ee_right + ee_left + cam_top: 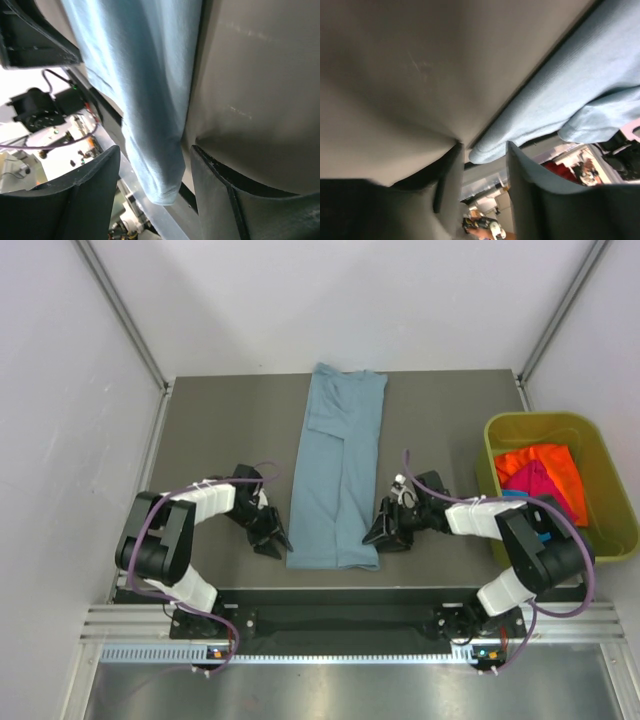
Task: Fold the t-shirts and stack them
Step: Fold the tshirt
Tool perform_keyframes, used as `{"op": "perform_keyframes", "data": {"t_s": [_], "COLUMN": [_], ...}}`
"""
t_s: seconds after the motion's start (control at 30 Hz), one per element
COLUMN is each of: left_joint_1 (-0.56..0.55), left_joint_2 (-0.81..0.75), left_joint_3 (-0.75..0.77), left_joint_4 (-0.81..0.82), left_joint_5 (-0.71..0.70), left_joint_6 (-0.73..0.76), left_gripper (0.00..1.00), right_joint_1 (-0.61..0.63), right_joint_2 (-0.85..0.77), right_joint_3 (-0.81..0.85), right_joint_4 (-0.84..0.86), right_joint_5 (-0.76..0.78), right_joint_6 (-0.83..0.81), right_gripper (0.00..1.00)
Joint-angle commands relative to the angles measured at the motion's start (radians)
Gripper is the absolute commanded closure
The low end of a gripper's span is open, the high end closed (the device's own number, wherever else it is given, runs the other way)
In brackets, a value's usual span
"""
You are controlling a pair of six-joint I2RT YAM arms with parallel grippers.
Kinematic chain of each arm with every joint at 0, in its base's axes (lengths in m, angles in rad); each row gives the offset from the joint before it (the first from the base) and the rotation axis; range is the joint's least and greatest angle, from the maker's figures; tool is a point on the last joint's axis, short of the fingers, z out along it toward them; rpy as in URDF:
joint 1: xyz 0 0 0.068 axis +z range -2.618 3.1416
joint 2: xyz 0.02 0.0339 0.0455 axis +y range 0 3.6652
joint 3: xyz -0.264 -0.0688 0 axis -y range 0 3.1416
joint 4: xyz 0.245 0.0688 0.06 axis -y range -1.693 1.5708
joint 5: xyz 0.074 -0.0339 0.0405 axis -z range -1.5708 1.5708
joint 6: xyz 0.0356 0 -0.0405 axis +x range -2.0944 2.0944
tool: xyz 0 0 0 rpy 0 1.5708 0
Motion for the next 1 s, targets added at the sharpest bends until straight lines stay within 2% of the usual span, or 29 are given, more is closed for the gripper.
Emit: {"op": "perform_keyframes", "data": {"t_s": [0.0,0.33,0.63,0.73,0.77,0.83,0.87,0.97], "left_joint_1": [-0.010,-0.028,-0.077,-0.077,-0.077,-0.077,-0.077,-0.077], "left_joint_2": [-0.008,0.022,0.044,0.030,0.024,0.010,0.003,-0.023], "left_joint_3": [-0.045,-0.044,-0.038,-0.047,-0.048,-0.051,-0.051,-0.041], "left_joint_4": [0.120,0.166,0.196,0.194,0.191,0.173,0.167,0.134], "left_joint_5": [-0.085,-0.040,-0.007,-0.002,-0.008,-0.013,-0.016,-0.019], "left_joint_6": [-0.022,-0.051,-0.062,-0.065,-0.063,-0.054,-0.051,-0.030], "left_gripper": [0.58,0.60,0.73,0.86,1.00,1.00,1.00,1.00], "right_joint_1": [0.045,0.074,0.118,0.127,0.129,0.130,0.127,0.120], "right_joint_2": [0.008,0.004,0.031,0.032,0.028,0.011,0.001,-0.055], "right_joint_3": [0.021,-0.016,0.005,0.008,0.008,0.010,0.011,-0.002], "right_joint_4": [-0.025,-0.005,0.000,0.035,0.034,0.017,0.009,-0.060], "right_joint_5": [0.037,0.043,0.034,0.016,0.014,0.013,0.016,0.032], "right_joint_6": [-0.020,-0.001,0.013,0.016,0.014,0.003,-0.004,-0.038], "right_gripper": [0.42,0.44,0.54,0.64,0.72,0.80,0.87,0.93]}}
